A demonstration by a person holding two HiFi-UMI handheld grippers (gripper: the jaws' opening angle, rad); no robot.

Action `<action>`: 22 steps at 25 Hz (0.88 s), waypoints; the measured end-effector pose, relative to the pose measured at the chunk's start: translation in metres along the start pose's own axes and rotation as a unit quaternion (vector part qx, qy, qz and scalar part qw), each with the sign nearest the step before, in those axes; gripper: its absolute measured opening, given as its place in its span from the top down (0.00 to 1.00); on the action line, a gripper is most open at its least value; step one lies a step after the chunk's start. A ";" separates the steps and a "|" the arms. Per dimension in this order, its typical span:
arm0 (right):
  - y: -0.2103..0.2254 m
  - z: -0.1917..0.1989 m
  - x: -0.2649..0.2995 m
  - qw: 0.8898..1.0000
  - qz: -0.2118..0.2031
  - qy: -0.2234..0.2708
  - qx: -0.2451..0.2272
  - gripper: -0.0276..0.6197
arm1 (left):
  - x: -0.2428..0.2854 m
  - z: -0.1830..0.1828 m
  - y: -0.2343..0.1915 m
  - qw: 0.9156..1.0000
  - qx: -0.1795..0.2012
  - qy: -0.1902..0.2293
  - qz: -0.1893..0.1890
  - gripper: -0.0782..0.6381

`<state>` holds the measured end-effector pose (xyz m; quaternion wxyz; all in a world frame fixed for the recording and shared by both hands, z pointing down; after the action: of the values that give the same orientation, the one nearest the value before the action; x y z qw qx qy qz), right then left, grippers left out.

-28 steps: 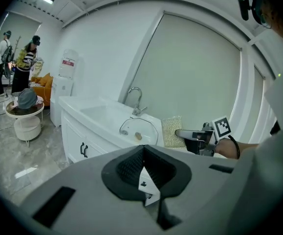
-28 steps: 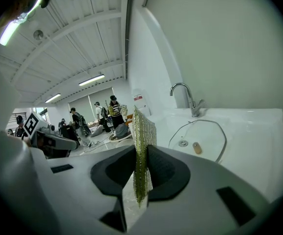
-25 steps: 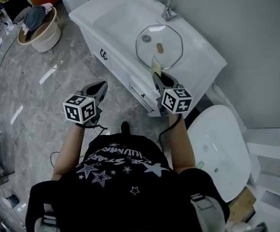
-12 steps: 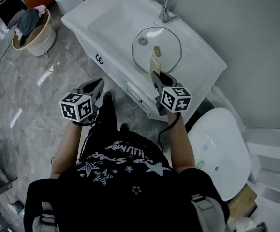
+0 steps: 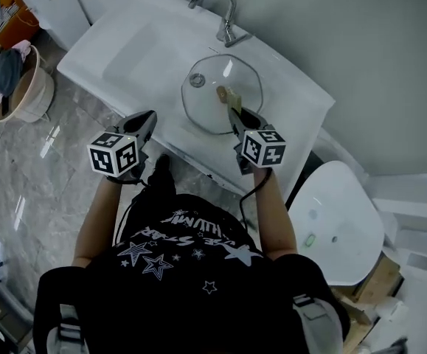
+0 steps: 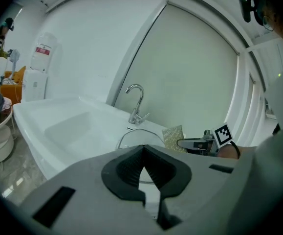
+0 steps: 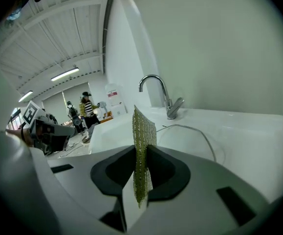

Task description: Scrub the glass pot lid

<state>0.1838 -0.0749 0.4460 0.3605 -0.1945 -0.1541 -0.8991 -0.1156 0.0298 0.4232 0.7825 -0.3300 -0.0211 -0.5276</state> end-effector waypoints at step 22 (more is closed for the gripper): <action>0.063 -0.029 0.130 0.974 0.186 -0.128 0.033 0.85 | 0.115 -0.102 -0.103 0.993 0.021 -0.069 0.097 0.88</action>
<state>0.1349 -0.2072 0.4892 0.5053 -0.3213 -0.1900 -0.7781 -0.1828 -0.1416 0.4383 0.8334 -0.3494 -0.0546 -0.4248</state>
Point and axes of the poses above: the fingertips, and each gripper's own axes: x forward along the fingers, y to its right, z out of its underside, the point moved 9 cm from there along -x, backward along the fingers, and after that the axes turned 7 degrees about -x, right-handed, at the moved point
